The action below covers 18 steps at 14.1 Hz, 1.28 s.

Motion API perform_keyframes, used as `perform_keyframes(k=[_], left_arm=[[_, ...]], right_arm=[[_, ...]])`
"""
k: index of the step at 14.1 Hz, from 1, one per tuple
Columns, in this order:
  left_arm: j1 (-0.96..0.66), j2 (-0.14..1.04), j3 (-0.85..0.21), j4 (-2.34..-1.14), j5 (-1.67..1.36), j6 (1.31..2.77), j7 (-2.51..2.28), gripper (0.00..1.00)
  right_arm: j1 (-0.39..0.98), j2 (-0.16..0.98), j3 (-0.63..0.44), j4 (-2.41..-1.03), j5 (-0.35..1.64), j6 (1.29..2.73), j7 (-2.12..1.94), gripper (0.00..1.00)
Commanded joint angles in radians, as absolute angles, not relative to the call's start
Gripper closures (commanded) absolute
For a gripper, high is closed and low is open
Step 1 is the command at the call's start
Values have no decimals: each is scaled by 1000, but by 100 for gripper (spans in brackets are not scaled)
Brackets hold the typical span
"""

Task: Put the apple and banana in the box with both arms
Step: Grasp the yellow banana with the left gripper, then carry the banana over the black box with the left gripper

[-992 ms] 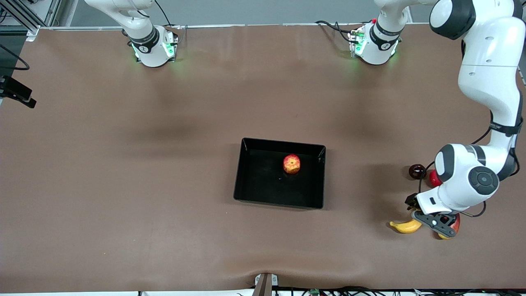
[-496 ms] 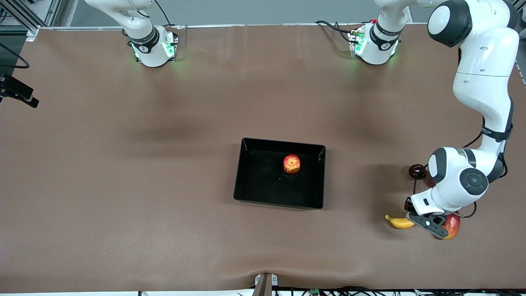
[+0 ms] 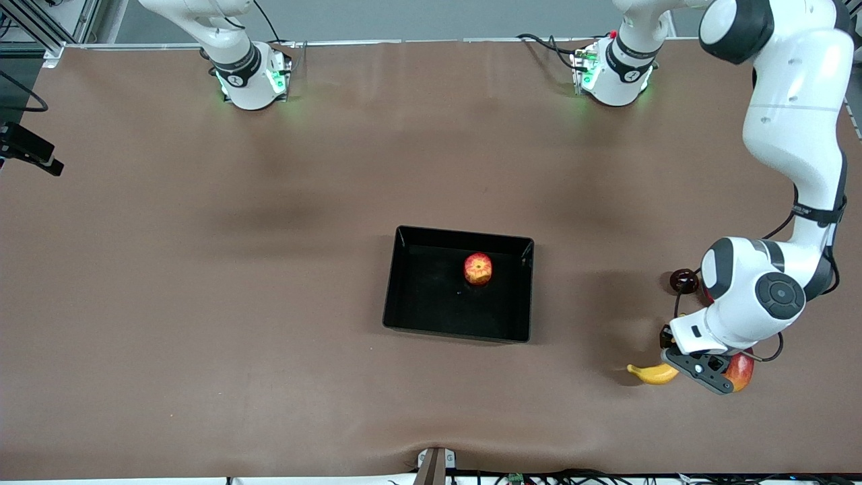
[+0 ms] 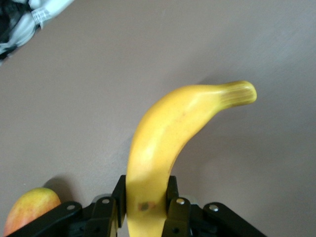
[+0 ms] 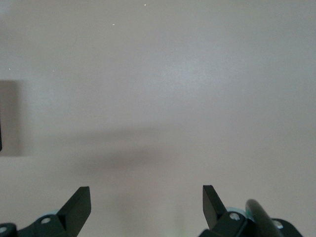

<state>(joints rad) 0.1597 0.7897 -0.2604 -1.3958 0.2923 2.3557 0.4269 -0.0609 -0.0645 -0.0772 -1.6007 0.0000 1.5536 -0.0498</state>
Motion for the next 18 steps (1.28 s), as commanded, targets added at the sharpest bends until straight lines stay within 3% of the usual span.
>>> perform_keyframes(k=[1,5,9,18], left_arm=[[97,658,-278,-1428,298,2226,261,100],[-41,591,-290,-1427,295,2105,-84,100],[-113,577,-386,-1422,296,2071,-479,100],[-382,725,-374,-1301,302,2146,-920,100]], right_arm=[[-83,-54,-69,-1577,20,1537,-66,0],[-84,-52,-69,-1577,21,1539,-66,0],[-86,-54,-71,-1577,21,1539,-66,0],[-103,-52,-71,-1580,29,1539,-66,0]])
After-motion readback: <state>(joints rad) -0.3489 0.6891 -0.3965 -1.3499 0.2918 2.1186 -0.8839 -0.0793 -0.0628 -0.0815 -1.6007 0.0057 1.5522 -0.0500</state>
